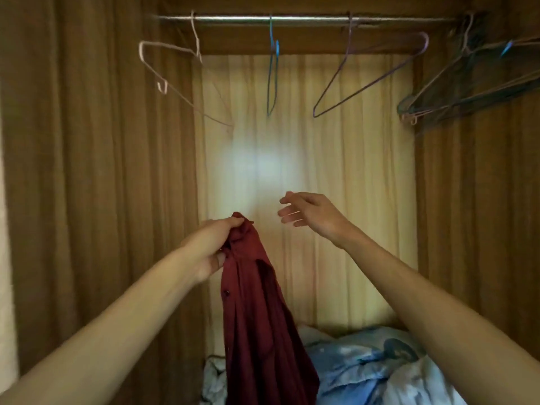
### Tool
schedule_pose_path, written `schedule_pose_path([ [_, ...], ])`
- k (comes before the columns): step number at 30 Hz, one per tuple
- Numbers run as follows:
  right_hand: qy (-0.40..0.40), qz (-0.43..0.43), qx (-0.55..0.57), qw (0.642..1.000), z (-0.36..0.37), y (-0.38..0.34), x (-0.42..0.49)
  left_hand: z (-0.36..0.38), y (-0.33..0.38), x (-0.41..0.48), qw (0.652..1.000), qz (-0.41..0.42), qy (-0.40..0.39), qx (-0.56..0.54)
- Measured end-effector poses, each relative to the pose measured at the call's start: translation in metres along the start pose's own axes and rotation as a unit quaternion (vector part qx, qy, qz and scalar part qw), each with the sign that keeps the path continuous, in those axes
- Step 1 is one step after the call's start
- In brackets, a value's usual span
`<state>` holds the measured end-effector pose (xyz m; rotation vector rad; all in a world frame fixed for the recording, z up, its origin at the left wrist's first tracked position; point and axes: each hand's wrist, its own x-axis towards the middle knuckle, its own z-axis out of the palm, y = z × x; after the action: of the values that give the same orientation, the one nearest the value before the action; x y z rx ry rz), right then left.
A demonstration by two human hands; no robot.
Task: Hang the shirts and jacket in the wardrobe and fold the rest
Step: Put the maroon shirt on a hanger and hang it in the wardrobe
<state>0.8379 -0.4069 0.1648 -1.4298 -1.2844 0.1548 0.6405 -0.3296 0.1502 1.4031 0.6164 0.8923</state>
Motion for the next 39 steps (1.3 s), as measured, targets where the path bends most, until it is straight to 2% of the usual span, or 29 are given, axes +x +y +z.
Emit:
schedule_pose_path([
  [4, -0.038, -0.015, 0.115, 0.993, 0.037, -0.049, 0.040, -0.033, 0.031, -0.012, 0.998, 0.040, 0.057, 0.003],
  [8, -0.080, -0.027, 0.180, 0.980, 0.066, -0.102, 0.072, -0.058, 0.056, -0.024, 0.993, 0.068, 0.101, 0.004],
  [15, -0.134, -0.144, 0.112, 0.974, 0.117, -0.184, 0.102, -0.090, 0.077, -0.037, 0.983, 0.096, 0.153, 0.001],
  [21, -0.115, -0.168, 0.040, 0.978, 0.149, -0.236, 0.109, -0.103, 0.085, -0.042, 0.983, 0.107, 0.146, -0.025],
  [25, -0.036, -0.140, 0.063, 0.988, 0.159, -0.240, 0.120, -0.107, 0.083, -0.036, 0.986, 0.102, 0.132, -0.026],
  [28, 0.021, -0.118, 0.134, 0.984, 0.153, -0.234, 0.125, -0.108, 0.080, -0.027, 0.985, 0.102, 0.140, -0.020],
  [32, 0.091, -0.197, 0.102, 0.971, 0.140, -0.209, 0.127, -0.104, 0.072, -0.015, 0.983, 0.111, 0.143, -0.033],
  [34, 0.080, -0.206, 0.099, 0.970, 0.132, -0.191, 0.118, -0.097, 0.065, -0.009, 0.985, 0.106, 0.129, -0.042],
  [39, 0.024, -0.182, 0.217, 0.959, 0.106, -0.122, 0.046, -0.069, 0.036, 0.002, 0.995, 0.056, 0.056, -0.056],
])
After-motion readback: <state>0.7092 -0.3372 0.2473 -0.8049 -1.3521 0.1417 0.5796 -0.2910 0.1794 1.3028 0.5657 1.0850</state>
